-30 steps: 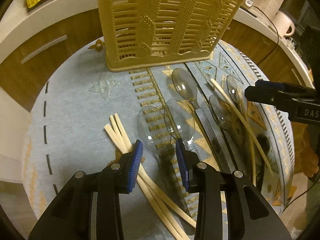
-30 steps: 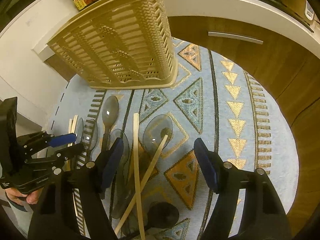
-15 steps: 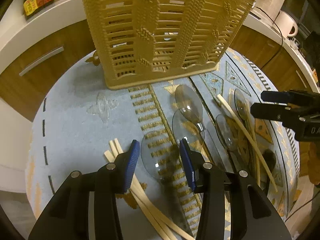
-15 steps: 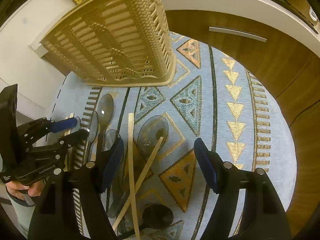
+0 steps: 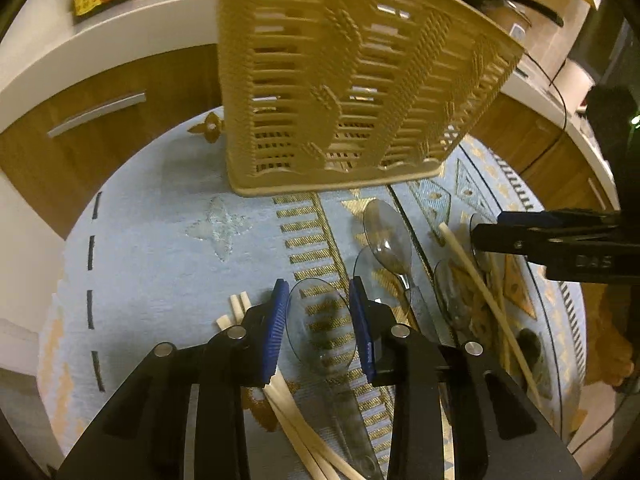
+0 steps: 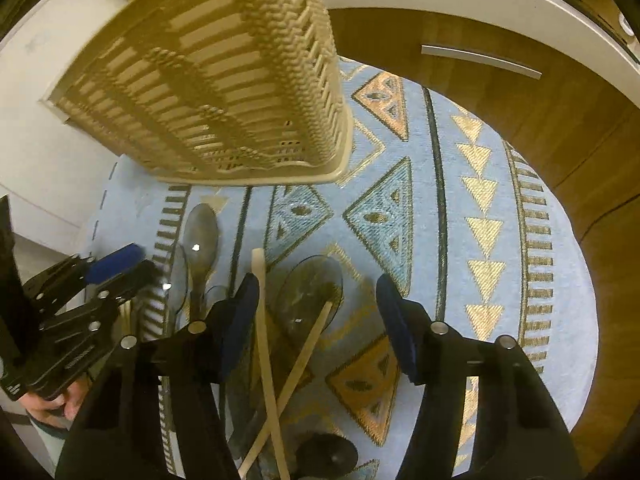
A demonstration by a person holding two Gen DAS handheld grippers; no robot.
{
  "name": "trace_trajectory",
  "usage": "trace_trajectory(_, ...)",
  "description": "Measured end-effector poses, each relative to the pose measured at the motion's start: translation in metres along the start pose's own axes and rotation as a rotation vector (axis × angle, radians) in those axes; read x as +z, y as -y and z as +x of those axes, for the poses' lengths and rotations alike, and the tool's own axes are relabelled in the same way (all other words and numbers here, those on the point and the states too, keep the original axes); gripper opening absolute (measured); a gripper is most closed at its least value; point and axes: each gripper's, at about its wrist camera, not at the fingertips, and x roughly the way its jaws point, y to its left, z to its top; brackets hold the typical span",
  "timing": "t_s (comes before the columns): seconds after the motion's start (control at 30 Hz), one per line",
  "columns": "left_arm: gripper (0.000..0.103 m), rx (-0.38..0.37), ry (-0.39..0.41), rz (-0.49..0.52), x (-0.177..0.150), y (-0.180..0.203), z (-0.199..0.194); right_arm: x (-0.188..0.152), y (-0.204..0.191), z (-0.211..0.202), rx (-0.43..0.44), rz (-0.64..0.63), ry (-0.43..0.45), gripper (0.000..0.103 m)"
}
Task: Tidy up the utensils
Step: 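Close the left tool on a clear plastic spoon while the right tool grasps another, then lift the left tool's spoon over the beige basket while the right tool carries its spoon there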
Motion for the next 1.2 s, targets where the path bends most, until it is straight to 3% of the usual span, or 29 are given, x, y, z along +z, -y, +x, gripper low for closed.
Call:
trace_trajectory(0.1, 0.029, -0.009, 0.012, 0.004, -0.003, -0.003, -0.008, 0.001, 0.003, 0.006, 0.001, 0.016, -0.015, 0.046)
trace_trajectory(0.43, 0.029, -0.030, 0.064, -0.001, -0.013, -0.004, -0.024, -0.003, -0.023, 0.018, -0.077, -0.051, -0.038, 0.046)
trace_trajectory(0.53, 0.029, -0.045, 0.079, -0.006, -0.014, -0.008, -0.029, -0.009, -0.031, 0.019, -0.095, -0.074, -0.033, 0.034)
trace_trajectory(0.67, 0.029, -0.064, 0.091, -0.007, -0.015, -0.009, -0.035, -0.022, -0.045, 0.015, -0.112, -0.114, -0.014, 0.033)
trace_trajectory(0.9, 0.029, -0.110, 0.191, 0.005, -0.018, -0.008, -0.072, -0.038, -0.062, -0.028, -0.057, -0.154, 0.129, 0.033)
trace_trajectory(1.2, 0.029, -0.183, 0.372, 0.066, -0.026, 0.012, -0.129, -0.053, -0.058, -0.118, -0.026, -0.228, 0.451, 0.033)
